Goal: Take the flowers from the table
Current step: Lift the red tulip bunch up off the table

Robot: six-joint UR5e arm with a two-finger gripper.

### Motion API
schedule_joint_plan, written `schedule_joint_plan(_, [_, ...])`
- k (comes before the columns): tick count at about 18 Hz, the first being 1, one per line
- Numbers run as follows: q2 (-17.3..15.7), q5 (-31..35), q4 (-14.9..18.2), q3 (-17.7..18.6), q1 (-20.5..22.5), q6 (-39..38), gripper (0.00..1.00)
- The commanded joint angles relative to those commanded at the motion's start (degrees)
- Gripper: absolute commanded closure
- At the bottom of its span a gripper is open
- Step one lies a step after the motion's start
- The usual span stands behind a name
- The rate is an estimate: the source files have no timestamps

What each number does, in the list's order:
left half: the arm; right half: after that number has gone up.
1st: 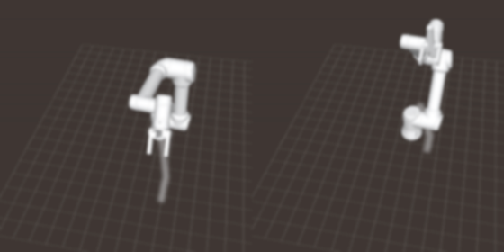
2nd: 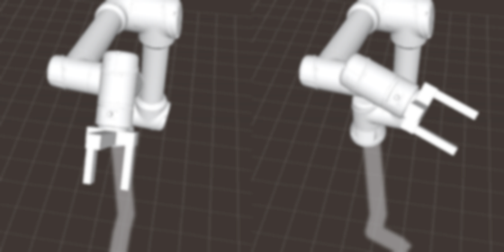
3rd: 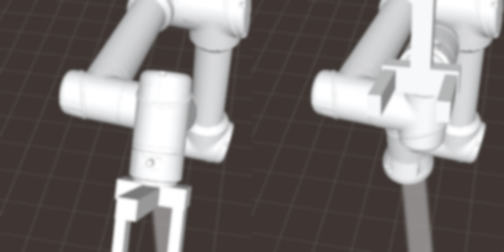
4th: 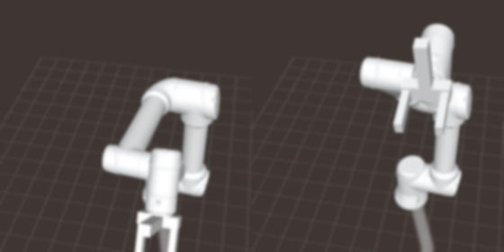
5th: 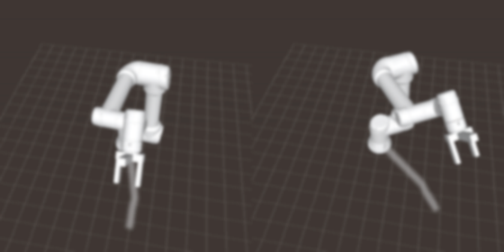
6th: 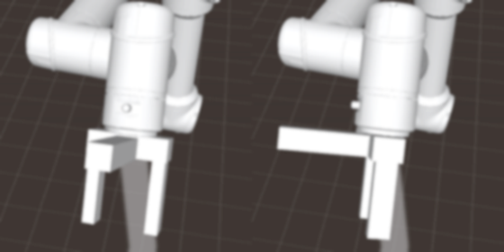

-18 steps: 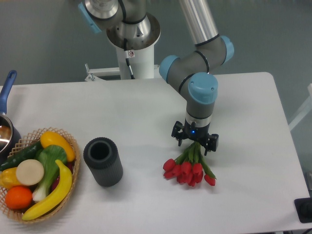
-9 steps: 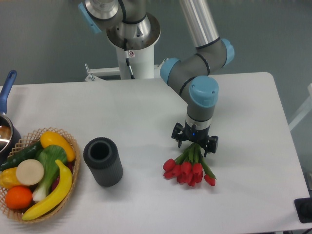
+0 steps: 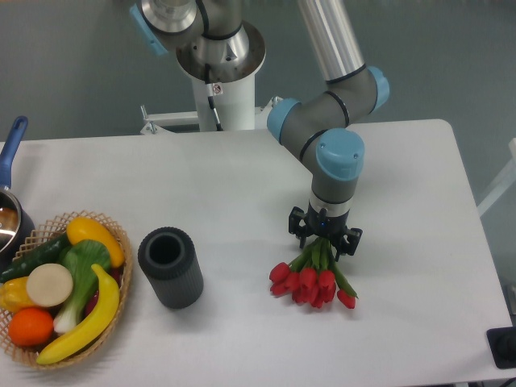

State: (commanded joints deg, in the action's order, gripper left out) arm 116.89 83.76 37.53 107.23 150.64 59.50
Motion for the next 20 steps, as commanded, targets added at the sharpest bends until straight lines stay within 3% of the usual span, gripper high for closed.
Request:
schedule_joint_plan(2, [0.0, 0.0, 0.0, -0.18, 0.0, -0.09, 0.63])
schedule_joint_plan(6, [-0.17, -0.87, 0.09, -0.79, 0.26, -0.09, 0.73])
schedule_joint_plan(13, [-2.1, -1.06, 0.62, -1.49, 0.88, -0.18, 0.73])
schedule_joint_plan(20, [-12.56, -7.19, 0.7, -2.81, 1.23, -0.62, 0.72])
